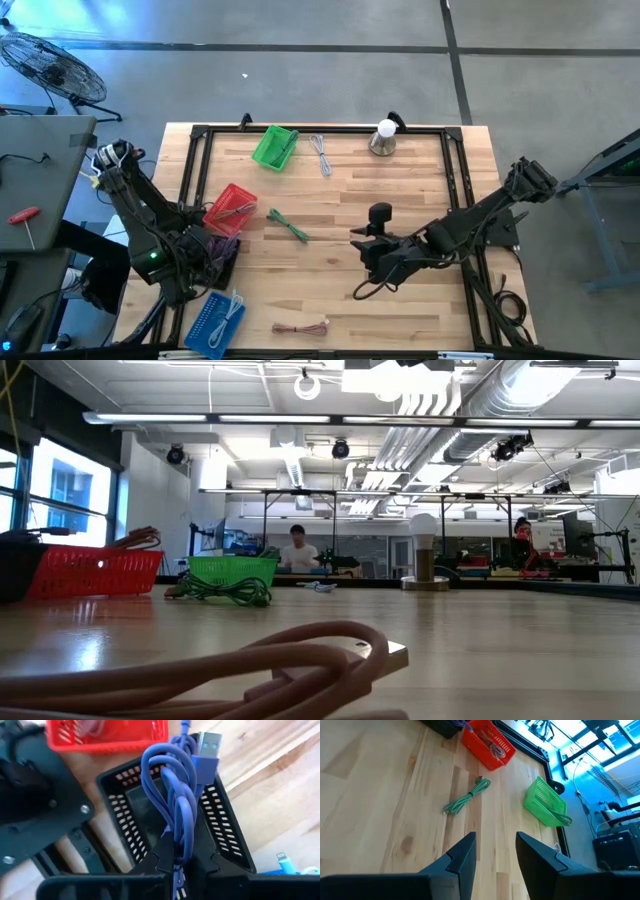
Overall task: Pick & Place USB Port
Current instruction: Put the purple charger cable into the black bin, then put the green charger cable into the green bin
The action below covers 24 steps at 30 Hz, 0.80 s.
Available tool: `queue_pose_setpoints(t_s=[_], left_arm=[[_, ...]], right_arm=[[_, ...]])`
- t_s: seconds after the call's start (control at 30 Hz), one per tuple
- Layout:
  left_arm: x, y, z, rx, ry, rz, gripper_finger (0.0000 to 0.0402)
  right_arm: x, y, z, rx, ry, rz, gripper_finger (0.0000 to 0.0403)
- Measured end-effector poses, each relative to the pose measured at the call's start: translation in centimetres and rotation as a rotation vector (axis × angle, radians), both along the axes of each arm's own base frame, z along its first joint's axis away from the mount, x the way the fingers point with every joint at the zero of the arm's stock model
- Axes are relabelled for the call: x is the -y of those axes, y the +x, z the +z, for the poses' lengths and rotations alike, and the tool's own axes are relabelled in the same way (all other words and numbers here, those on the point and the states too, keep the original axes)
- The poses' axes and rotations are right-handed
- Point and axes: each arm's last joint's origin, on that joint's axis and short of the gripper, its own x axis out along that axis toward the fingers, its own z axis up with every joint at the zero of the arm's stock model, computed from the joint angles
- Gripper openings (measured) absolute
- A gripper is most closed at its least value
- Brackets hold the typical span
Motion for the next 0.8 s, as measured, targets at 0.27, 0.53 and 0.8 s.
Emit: queue_pose_setpoints(t_s=[0.27,0.53,0.8], left_arm=[[0.1,0.1,-1.4,0.012,-0.022,-0.004,0.0038],[0.0,0.0,-1.4,0.007,-0.021,0.051,0.0097],[-0.2,0.0,-1.4,0.035,0.013,0.03,0.0185]], right_arm=[[0.0,0.0,0.0,0.004,0.003,0.001,0.0129],[-0.1,0.0,0.0,0.0,0.015,0.012,0.0129],[-0.1,0.0,0.0,0.0,0.017,0.013,0.0129]])
